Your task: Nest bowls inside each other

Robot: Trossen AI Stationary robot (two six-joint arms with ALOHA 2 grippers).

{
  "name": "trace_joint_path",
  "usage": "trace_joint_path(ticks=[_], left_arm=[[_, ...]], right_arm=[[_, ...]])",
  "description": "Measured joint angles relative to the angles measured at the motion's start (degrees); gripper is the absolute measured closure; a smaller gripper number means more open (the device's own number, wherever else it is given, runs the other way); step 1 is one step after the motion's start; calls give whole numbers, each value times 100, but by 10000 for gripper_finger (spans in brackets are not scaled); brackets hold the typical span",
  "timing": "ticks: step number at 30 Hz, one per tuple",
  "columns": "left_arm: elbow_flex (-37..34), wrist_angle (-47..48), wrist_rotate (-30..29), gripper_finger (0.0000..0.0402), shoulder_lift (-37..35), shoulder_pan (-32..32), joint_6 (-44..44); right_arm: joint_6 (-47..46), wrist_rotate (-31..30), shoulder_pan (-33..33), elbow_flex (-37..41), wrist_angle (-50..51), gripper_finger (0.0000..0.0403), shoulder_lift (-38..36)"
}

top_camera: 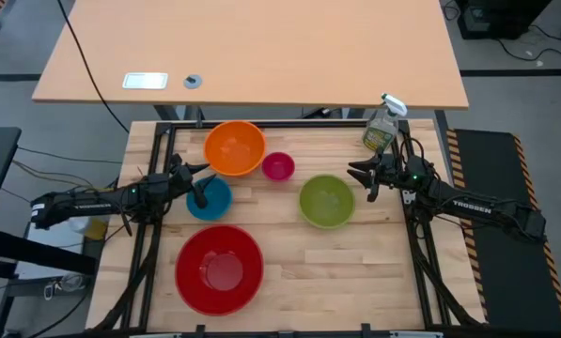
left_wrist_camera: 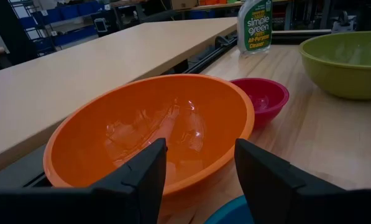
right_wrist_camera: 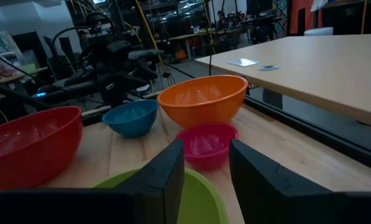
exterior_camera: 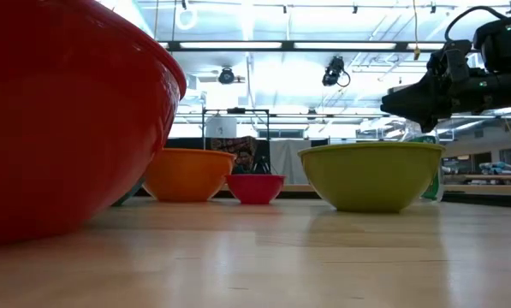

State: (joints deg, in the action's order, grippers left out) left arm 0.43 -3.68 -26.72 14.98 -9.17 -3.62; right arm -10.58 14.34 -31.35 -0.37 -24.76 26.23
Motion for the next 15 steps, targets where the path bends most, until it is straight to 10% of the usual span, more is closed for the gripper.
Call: trace_joint_path(ticks=[15], left_arm=[[2,-173,-5,209,2,-4,-1747]], right_arm=[[-1194,-1286,0,1,-2033,268,-1]])
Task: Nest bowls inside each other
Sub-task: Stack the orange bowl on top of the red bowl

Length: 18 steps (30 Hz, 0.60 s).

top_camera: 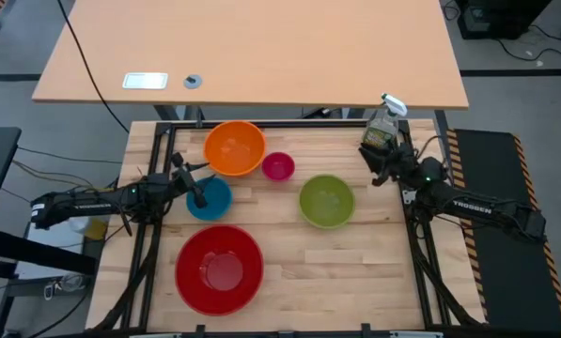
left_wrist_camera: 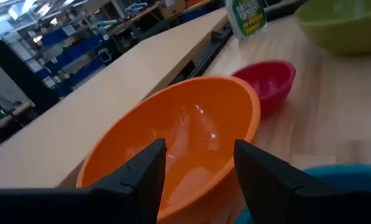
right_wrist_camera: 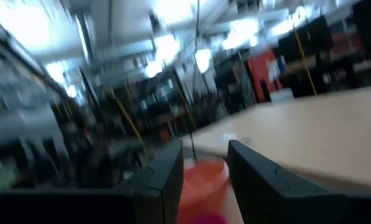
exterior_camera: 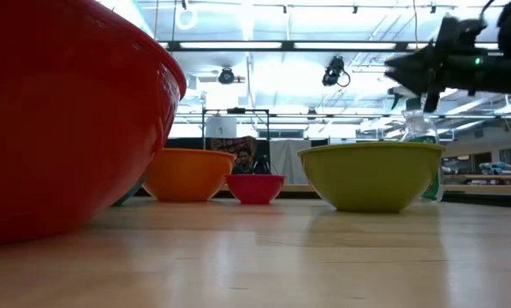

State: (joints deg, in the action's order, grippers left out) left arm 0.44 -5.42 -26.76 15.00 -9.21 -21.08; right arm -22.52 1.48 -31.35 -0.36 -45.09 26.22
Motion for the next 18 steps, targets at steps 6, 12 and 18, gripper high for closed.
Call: trace_joint_path(ticks=[6,12,18], left_arm=[[-2,-1017,0,209,-2,7,1552],[1,-2338,0,209,-2,7,3539],[0,-3194,0,209,-2,7,5794]], right_arm=[[-90,-47,0,0,-1159,268,0],[-90,-49,0,0,-2201,268,0],[-90,-49,0,-1,-2746,268,0]])
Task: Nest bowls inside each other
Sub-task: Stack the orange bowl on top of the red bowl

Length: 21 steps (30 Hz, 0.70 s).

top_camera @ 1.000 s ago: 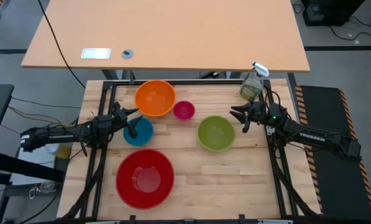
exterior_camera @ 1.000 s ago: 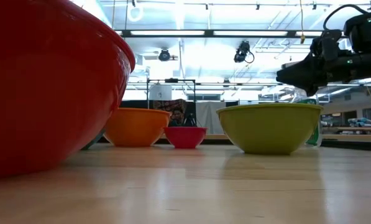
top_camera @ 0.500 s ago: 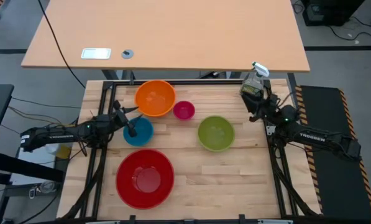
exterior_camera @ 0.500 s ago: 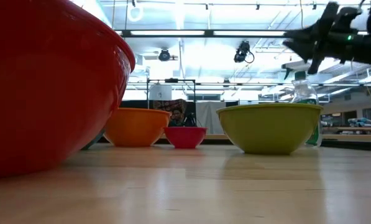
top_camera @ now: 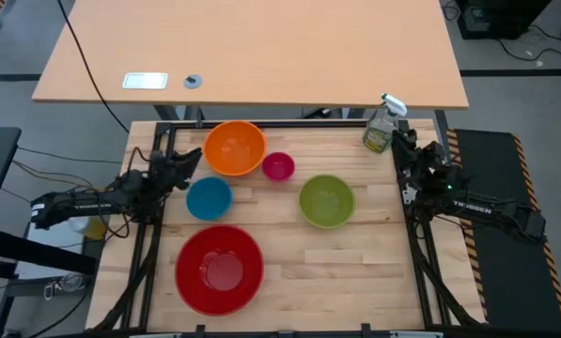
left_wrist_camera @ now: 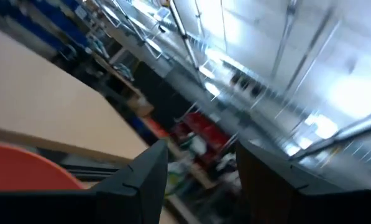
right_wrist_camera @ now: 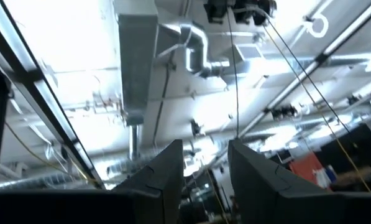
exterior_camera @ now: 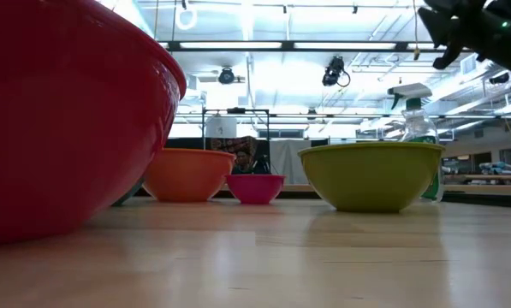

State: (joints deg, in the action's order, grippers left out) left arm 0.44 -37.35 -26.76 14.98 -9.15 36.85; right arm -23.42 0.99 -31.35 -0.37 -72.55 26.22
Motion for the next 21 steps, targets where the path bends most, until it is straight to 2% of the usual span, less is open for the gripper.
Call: trace_joint_path(ticks=[6,10,15,18,21], left_arm=[[-1,-213,2,209,0,0,705],[-1,-190,2,209,2,0,994],[-2,-233,-216,209,0,-38,1030],[-1,-231,-554,209,2,-106,1035],[-1,-246,-622,209,0,-179,1037]], right_arm=[[2,2,0,-1,-5,268,0],[-883,-82,-19,1,663,268,0],[-2289,-680,-50,1,1224,268,2],[-2660,-1237,-50,1,1140,268,1],[-2742,-1655,-52,1,951,268,0]])
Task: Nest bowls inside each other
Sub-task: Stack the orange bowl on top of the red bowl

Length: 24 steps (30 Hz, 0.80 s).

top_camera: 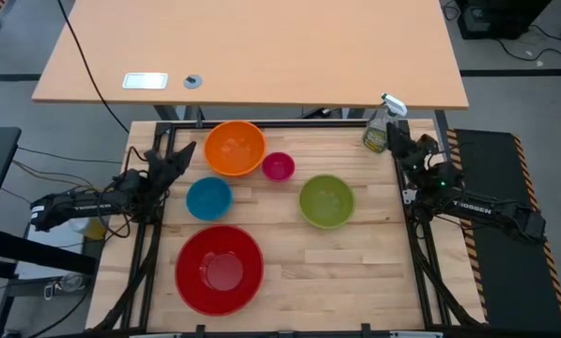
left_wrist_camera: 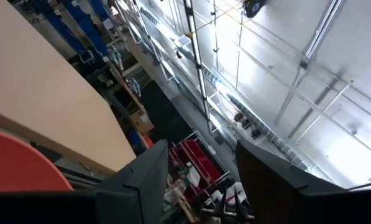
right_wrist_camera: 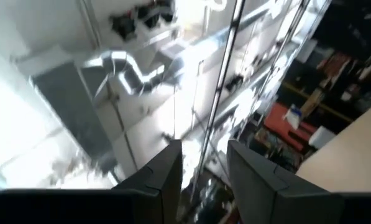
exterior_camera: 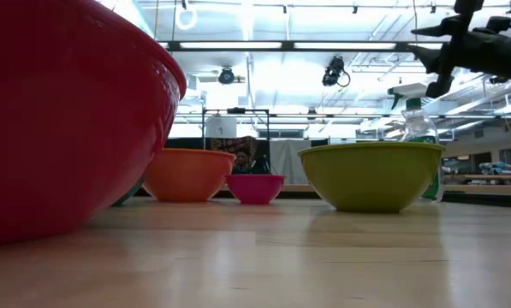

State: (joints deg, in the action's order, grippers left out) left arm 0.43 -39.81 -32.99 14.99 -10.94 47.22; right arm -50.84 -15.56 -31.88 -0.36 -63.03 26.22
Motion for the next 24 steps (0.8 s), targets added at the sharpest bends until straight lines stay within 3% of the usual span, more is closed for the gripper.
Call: trace_joint_path(ticks=[11,15,17,20,24], left_arm=[[130,-632,-376,209,4,-26,171],[815,-245,-256,209,54,-24,-151],[1316,506,-220,209,159,-11,-438],[2285,2352,-217,209,362,-39,-726],[3466,4968,-45,209,776,-211,-573]], right_arm=[[-8,-822,-2,-58,-427,268,12],[-82,-125,-1,-683,745,271,192],[-76,270,41,-1180,1859,275,401],[-4,361,124,-2044,3409,280,979],[471,728,167,-3148,4424,282,1959]])
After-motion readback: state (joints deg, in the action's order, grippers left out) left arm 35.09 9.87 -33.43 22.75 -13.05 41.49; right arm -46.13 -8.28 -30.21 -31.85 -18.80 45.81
